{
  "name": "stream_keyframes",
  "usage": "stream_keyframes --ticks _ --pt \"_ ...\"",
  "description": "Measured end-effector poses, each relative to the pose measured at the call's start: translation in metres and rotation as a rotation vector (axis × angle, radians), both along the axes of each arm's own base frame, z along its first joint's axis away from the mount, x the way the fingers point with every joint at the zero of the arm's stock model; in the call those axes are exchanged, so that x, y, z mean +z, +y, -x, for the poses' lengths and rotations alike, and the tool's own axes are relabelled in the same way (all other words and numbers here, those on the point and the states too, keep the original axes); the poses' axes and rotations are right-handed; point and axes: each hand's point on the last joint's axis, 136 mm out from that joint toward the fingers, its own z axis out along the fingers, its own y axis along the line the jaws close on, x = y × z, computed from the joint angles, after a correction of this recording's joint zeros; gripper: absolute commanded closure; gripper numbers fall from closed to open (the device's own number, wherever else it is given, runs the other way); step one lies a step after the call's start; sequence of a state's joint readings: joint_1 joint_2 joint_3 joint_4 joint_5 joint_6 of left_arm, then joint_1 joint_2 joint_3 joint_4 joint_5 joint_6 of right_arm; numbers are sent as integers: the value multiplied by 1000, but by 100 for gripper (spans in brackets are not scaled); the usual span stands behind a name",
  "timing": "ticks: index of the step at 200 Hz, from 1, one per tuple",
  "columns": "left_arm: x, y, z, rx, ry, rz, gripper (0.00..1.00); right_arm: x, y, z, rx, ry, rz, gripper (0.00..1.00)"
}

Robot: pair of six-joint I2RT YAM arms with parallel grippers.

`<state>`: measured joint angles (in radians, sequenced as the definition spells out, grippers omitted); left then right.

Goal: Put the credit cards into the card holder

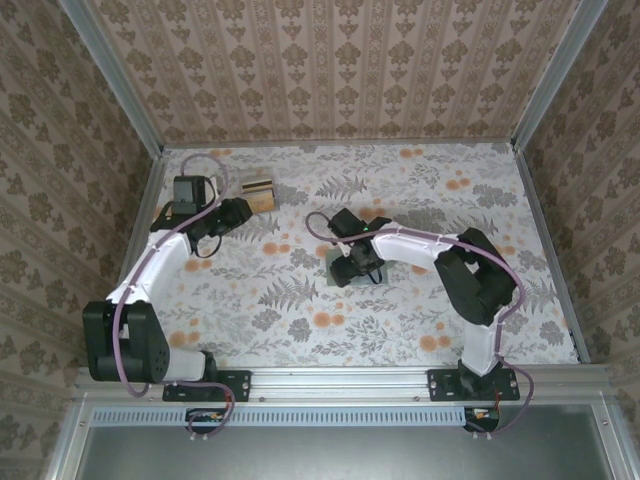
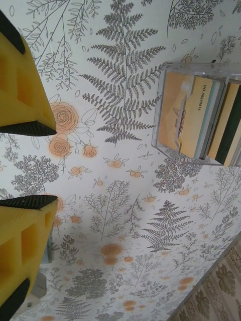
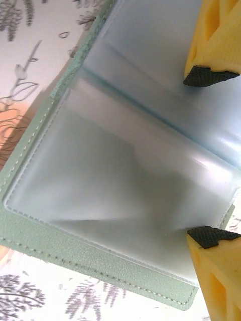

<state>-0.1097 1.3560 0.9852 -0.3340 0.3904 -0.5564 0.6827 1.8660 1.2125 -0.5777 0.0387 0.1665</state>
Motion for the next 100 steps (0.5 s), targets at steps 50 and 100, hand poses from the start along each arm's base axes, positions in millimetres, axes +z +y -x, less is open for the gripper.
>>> stream_keyframes --ticks 50,100 --pt "4 6 -7 -11 -33 -72 58 49 -11 -3 -17 -216 -127 19" --pt "-4 13 -38 -5 -14 -154 50 99 -15 -34 -154 -423 -237 18"
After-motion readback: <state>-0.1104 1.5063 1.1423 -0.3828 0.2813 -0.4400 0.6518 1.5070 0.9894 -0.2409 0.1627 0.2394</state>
